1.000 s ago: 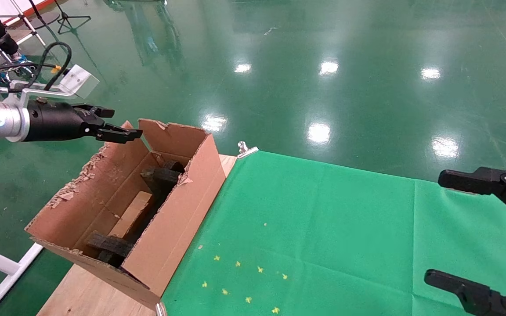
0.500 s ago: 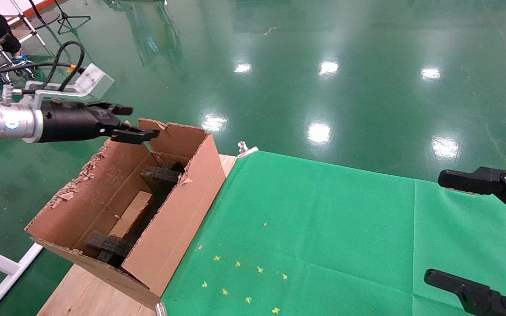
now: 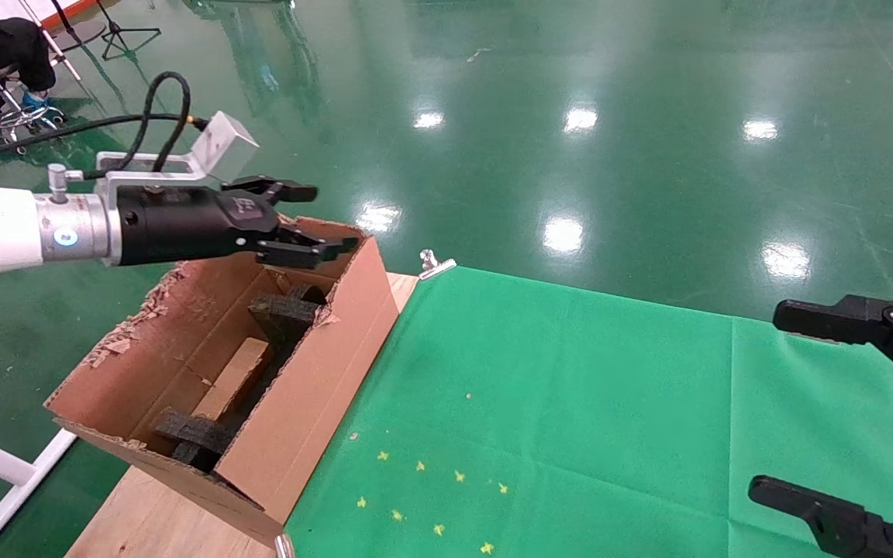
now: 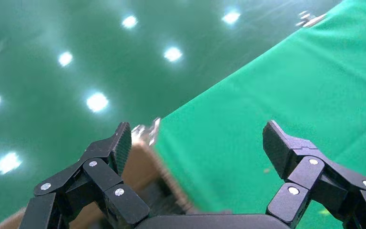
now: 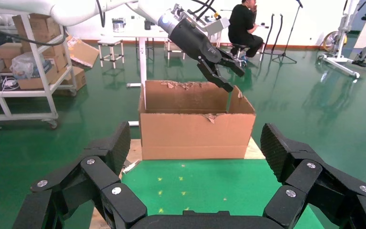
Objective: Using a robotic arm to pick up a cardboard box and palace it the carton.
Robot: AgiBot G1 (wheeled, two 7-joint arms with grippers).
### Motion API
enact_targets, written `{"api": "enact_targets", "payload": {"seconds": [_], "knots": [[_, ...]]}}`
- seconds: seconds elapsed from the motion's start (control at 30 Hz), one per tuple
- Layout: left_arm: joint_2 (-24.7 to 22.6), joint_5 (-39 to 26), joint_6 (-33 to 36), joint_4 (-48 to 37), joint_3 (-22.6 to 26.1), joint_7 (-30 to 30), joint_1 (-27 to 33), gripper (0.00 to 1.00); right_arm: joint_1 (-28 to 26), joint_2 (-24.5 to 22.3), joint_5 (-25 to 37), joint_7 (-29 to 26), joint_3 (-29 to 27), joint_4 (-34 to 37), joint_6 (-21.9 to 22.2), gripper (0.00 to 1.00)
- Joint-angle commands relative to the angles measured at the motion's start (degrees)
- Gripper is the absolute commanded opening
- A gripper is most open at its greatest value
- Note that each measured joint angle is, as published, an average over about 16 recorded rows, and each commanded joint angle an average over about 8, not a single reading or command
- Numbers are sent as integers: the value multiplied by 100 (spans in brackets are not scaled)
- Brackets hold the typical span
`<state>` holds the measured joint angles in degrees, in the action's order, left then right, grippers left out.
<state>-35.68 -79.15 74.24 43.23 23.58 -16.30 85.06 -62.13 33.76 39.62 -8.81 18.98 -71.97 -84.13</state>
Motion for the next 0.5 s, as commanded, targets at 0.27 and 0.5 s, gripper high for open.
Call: {"api": "enact_targets", "payload": {"seconds": [0.27,0.5], "knots": [[16,904,278,736,-183,134,-570,100,0,0,0,0,1,0,0,100],[29,1609,494,1310,-326,239,-1014,100,0,0,-1,0,1,0,0,100]]}}
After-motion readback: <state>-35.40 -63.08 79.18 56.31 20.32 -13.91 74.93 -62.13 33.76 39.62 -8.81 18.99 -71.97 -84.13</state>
